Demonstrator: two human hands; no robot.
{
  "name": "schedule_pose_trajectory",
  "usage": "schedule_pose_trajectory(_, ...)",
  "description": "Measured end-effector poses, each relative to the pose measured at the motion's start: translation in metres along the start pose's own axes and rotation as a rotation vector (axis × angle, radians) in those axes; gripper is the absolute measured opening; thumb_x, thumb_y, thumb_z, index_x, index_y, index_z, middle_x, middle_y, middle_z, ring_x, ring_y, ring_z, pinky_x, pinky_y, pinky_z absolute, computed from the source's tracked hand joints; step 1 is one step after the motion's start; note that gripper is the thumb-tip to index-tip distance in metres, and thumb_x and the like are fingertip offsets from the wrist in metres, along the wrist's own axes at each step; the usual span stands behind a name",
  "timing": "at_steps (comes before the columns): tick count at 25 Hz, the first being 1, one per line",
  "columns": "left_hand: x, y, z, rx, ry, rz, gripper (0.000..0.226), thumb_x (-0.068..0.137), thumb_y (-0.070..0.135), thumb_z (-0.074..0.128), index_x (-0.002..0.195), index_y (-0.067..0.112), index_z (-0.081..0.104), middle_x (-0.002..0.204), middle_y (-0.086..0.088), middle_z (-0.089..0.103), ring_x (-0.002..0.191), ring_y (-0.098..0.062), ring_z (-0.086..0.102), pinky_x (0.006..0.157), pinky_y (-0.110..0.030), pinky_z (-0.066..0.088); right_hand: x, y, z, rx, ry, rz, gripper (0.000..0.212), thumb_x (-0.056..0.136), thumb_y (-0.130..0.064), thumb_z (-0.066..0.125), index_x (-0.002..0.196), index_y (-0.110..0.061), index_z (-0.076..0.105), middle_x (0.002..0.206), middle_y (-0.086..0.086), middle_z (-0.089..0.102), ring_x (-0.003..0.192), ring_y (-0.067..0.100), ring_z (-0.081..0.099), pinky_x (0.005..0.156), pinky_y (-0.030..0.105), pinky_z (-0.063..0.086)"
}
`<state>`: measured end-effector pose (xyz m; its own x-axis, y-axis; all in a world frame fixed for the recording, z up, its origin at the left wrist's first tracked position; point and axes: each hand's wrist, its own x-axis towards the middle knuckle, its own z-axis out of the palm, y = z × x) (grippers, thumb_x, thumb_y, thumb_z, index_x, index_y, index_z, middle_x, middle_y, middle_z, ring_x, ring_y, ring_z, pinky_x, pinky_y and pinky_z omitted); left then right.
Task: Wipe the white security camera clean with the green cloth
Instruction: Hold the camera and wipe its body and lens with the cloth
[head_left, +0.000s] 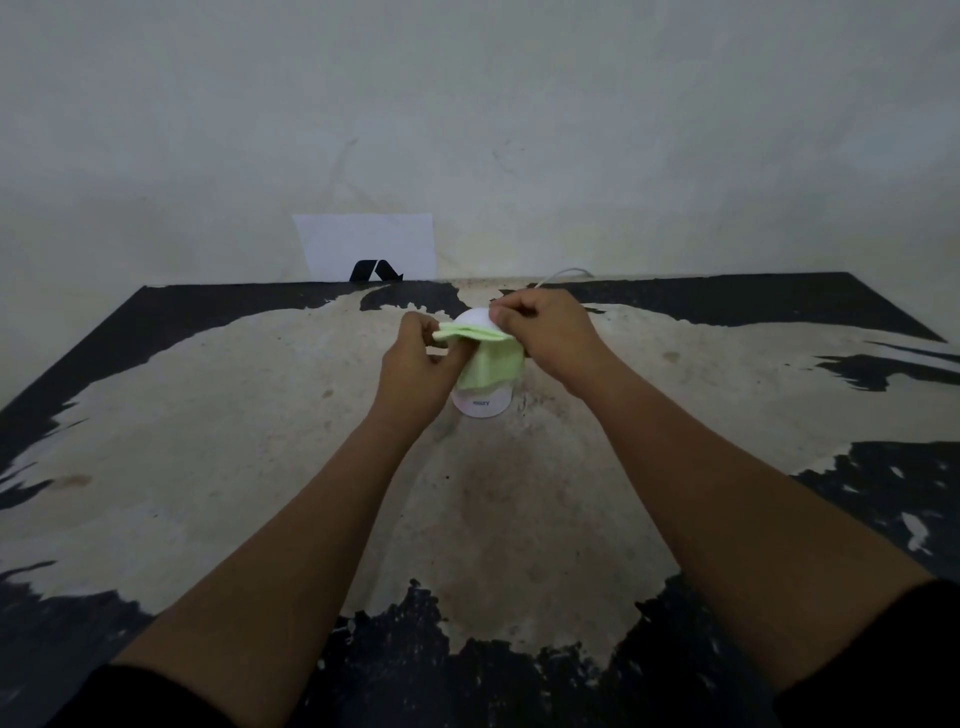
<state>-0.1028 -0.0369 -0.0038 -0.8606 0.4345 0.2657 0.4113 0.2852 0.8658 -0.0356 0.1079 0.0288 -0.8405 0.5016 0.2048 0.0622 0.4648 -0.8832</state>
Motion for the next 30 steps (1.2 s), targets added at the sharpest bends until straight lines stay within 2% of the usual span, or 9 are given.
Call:
schedule_pose_trajectory(4,0.007,0.0,0.016,0.088,-0.02,0.036,0.051,0.07,0.044,0.073,0.102,0.018,0.042,0.103,-0.007,0.053,0.086,-0.021,0.055,0.06,-0.024,0.044,0.007,-0.001,-0.002,-0.001,-0.016,0.036,0.009,0.082,-0.027,0.068,0.085,-0.02,0.074,0.087,-0.004,0.072,0.086,0.015,0.066,0.084,0.038,0.056)
schedule_pose_trajectory(7,0.007,-0.01,0.02,0.124,-0.034,0.086,0.069,0.064,0.045,0.078,0.113,0.015,0.04,0.11,-0.011,0.052,0.094,-0.025,0.055,0.069,-0.032,0.048,0.007,0.001,-0.002,0.043,-0.043,0.041,0.006,0.082,-0.026,0.068,0.077,-0.024,0.07,0.087,-0.003,0.071,0.088,0.019,0.067,0.084,0.046,0.057)
schedule_pose_trajectory(9,0.007,-0.013,0.015,0.098,-0.085,0.093,0.074,0.065,0.039,0.08,0.121,0.016,0.039,0.112,-0.007,0.054,0.093,-0.023,0.058,0.071,-0.029,0.05,0.007,0.002,-0.001,0.097,-0.052,0.041,0.01,0.083,-0.024,0.068,0.073,-0.025,0.067,0.089,-0.001,0.07,0.093,0.024,0.067,0.081,0.051,0.058)
schedule_pose_trajectory(11,0.007,-0.012,0.006,0.092,-0.133,0.078,0.068,0.07,0.031,0.079,0.123,0.017,0.04,0.107,-0.003,0.056,0.087,-0.019,0.059,0.066,-0.021,0.048,0.006,0.002,0.0,0.112,-0.06,0.039,0.012,0.084,-0.023,0.067,0.073,-0.026,0.066,0.089,-0.002,0.069,0.095,0.026,0.066,0.08,0.053,0.058)
schedule_pose_trajectory(14,0.009,-0.008,-0.009,0.17,-0.201,0.102,0.051,0.078,0.023,0.072,0.121,0.02,0.044,0.101,-0.002,0.058,0.082,-0.018,0.06,0.066,-0.022,0.049,0.007,0.004,0.0,0.124,-0.066,0.038,0.01,0.085,-0.023,0.066,0.075,-0.024,0.065,0.095,0.003,0.069,0.097,0.026,0.065,0.082,0.053,0.057)
schedule_pose_trajectory(18,0.022,-0.007,-0.028,0.277,-0.285,0.101,0.034,0.086,0.035,0.062,0.116,0.024,0.05,0.099,0.001,0.06,0.086,-0.016,0.061,0.063,-0.019,0.046,0.006,0.008,0.004,0.103,-0.055,0.011,0.009,0.086,-0.029,0.064,0.077,-0.027,0.063,0.095,-0.003,0.067,0.097,0.023,0.064,0.087,0.053,0.055)
schedule_pose_trajectory(21,0.021,0.0,-0.025,0.231,-0.276,0.071,0.038,0.082,0.042,0.065,0.109,0.021,0.049,0.095,0.0,0.062,0.082,-0.016,0.062,0.06,-0.022,0.046,0.006,0.012,0.005,0.105,-0.047,-0.009,0.009,0.086,-0.032,0.063,0.077,-0.03,0.063,0.088,-0.006,0.065,0.093,0.021,0.064,0.087,0.051,0.055)
schedule_pose_trajectory(26,0.004,0.004,0.0,0.158,-0.128,0.088,0.057,0.07,0.039,0.077,0.108,0.014,0.043,0.092,-0.009,0.063,0.079,-0.024,0.061,0.067,-0.036,0.051,0.006,0.012,0.005,0.062,-0.028,-0.029,0.008,0.089,-0.027,0.061,0.084,-0.022,0.063,0.082,-0.009,0.061,0.077,0.007,0.056,0.077,0.033,0.048)
schedule_pose_trajectory(30,0.004,-0.002,-0.01,0.096,-0.165,0.047,0.046,0.075,0.035,0.073,0.111,0.018,0.048,0.098,-0.004,0.062,0.082,-0.019,0.064,0.063,-0.024,0.049,0.007,0.014,0.007,0.098,-0.047,-0.023,0.01,0.088,-0.03,0.061,0.078,-0.03,0.061,0.088,-0.005,0.064,0.095,0.023,0.063,0.086,0.049,0.056)
